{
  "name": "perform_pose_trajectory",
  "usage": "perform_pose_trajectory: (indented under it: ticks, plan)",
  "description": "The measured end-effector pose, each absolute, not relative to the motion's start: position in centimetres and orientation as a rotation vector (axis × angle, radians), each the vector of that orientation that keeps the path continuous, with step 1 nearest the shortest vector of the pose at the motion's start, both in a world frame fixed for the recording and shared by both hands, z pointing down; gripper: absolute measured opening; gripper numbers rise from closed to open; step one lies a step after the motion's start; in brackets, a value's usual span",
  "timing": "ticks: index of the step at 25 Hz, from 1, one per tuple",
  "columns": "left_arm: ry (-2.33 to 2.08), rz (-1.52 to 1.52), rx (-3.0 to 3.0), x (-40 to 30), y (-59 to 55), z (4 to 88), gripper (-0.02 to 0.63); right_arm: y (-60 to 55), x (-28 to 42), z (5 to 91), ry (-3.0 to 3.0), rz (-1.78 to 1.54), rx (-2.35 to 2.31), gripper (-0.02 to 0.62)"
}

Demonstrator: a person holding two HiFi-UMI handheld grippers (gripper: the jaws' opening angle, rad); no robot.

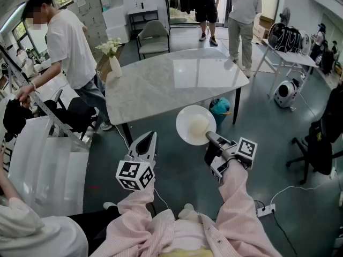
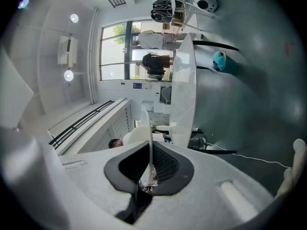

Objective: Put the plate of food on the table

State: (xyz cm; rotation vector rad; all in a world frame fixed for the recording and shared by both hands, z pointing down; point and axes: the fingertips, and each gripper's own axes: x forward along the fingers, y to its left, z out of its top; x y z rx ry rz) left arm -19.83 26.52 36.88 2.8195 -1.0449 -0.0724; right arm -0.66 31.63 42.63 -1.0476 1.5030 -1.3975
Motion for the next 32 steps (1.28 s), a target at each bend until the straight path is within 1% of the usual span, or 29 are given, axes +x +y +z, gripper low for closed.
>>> perform_pose_trajectory:
  ticks: [14, 20, 26, 32]
  plan:
    - [-1.073, -0.075, 2.791, -17.3, 26.3, 38.4, -0.008, 30.7, 0.9, 44.0, 1.544, -1.416, -1.055, 0.017]
    - [-1.099, -0.059, 2.751, -16.7, 26.4, 40.7, -0.008, 29.3, 1.7, 45.0, 1.594, -1.398, -1.035, 0.017]
    - [-1.106, -0.032, 2.75, -13.0, 23.3, 40.4, -0.008, 26.1, 5.4, 45.1, 1.583, -1.419, -1.033, 0.017]
    - [-1.117, -0.019, 2.733, -10.9, 17.6, 40.4, -0.008, 20.8, 7.5, 45.0, 1.598, -1.429, -1.036, 0.017]
